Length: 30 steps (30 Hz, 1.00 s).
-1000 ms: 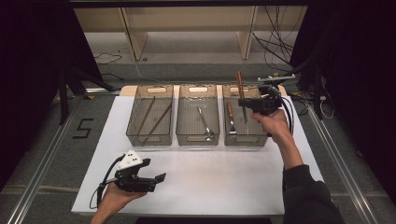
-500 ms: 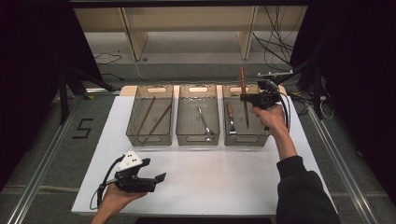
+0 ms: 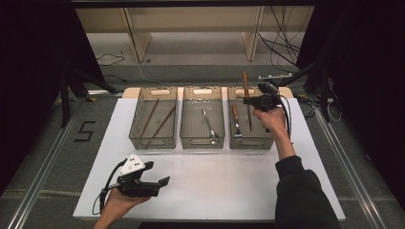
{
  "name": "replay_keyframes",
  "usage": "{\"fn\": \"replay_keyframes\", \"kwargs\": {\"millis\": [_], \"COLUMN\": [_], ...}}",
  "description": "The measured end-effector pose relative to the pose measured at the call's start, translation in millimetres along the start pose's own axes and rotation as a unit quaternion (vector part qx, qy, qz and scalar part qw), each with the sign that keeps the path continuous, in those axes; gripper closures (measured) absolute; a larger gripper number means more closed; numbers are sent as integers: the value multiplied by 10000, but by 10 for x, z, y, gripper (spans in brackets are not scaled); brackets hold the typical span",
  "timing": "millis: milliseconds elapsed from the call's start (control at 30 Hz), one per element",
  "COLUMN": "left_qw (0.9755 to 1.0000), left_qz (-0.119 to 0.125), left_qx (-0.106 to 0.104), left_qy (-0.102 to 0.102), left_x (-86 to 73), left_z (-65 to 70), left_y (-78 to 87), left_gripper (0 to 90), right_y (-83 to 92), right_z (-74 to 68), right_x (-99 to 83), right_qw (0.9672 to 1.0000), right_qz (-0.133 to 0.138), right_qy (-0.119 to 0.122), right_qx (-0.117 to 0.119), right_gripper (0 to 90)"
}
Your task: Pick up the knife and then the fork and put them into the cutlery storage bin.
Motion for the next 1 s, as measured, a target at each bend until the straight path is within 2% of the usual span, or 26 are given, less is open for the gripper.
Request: {"fn": "replay_keyframes", "kwargs": {"millis": [700,1000], "left_qw": [10000,10000], "left_qz": [-36,33], "left_qx": [-35,-36], "left_qy": [-8,-2], "left_x": [-2,7], "left_z": [14,17], "left_y": [-9,-3], "left_gripper": [174,172], "right_y": [-185,-223], "right_z": [-25,-24], "right_x": [-134,-159], "right_qw": [9996,9993], "right_qz": [-254,-338], "right_qy": [-100,-155], "right_qx": [-31,-69], "right_gripper": [808,806]}}
Point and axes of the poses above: each handheld gripper's, and its own axes: y roughly backward along the jaws, x roughly out of its top, z roughly to its right, the point moved 5 cm from there along -y, roughly forward along the jaws, and after that the axes turned 14 degrees about -x, right-handed, at the moved point
